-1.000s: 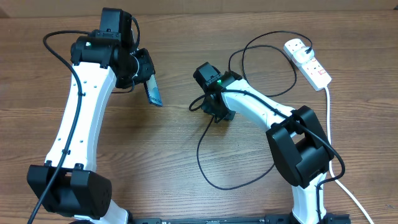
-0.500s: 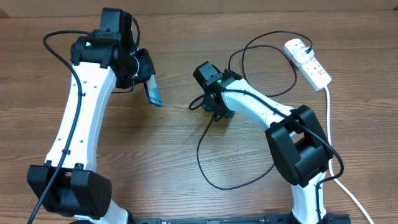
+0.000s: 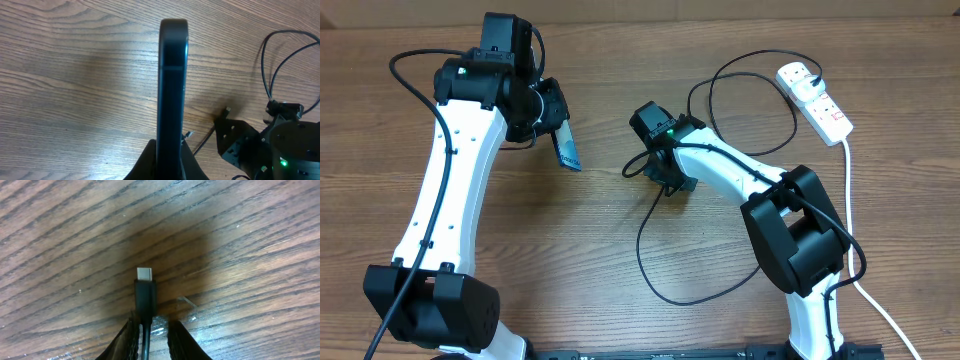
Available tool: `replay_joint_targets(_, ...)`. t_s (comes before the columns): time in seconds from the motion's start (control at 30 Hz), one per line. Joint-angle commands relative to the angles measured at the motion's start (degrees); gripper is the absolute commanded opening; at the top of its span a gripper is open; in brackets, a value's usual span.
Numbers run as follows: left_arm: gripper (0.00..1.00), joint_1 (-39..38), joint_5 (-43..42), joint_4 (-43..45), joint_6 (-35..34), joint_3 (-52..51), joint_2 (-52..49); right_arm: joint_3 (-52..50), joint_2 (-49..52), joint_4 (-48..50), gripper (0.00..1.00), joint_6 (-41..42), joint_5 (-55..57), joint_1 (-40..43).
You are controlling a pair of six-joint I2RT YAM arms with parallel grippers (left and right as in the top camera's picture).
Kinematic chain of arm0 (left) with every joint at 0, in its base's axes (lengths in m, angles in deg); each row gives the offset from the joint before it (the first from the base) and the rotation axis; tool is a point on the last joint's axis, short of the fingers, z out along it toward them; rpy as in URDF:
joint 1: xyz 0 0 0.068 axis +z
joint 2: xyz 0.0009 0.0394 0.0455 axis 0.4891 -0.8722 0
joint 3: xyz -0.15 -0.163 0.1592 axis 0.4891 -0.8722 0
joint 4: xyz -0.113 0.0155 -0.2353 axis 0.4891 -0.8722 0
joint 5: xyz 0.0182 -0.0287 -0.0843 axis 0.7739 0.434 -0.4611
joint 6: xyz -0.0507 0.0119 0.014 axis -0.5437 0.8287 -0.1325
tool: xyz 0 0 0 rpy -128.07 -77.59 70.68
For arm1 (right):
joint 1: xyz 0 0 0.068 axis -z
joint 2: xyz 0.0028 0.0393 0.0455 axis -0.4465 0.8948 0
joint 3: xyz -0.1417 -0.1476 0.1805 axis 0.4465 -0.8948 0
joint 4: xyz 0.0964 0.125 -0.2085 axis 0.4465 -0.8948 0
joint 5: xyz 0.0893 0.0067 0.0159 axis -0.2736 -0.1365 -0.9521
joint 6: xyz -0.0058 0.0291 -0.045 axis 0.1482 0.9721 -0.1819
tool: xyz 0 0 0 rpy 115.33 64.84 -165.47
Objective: Plug charger to phone and switch on socket
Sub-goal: 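Lower the right gripper over the black cable's USB-C end, then close the right gripper on the USB-C plug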
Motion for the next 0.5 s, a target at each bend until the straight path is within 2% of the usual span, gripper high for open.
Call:
replay_joint_targets(0.0, 0.04, -0.4, 0.4, 0.2, -0.8, 0.5, 0.4, 0.5, 1.8, 1.0, 0.19, -1.7, 0.8, 0.3)
replay_joint_targets(0.17, 0.04, -0.4, 0.4, 0.2, -0.9, 0.4, 0.4, 0.5, 1.8, 1.1, 0.12, -1.7, 0.5, 0.7)
replay_joint_targets(0.47, 0.04, -0.4, 0.4, 0.3, -0.8, 0.4, 0.4, 0.5, 1.8, 0.9, 0.08, -1.7, -0.7, 0.8)
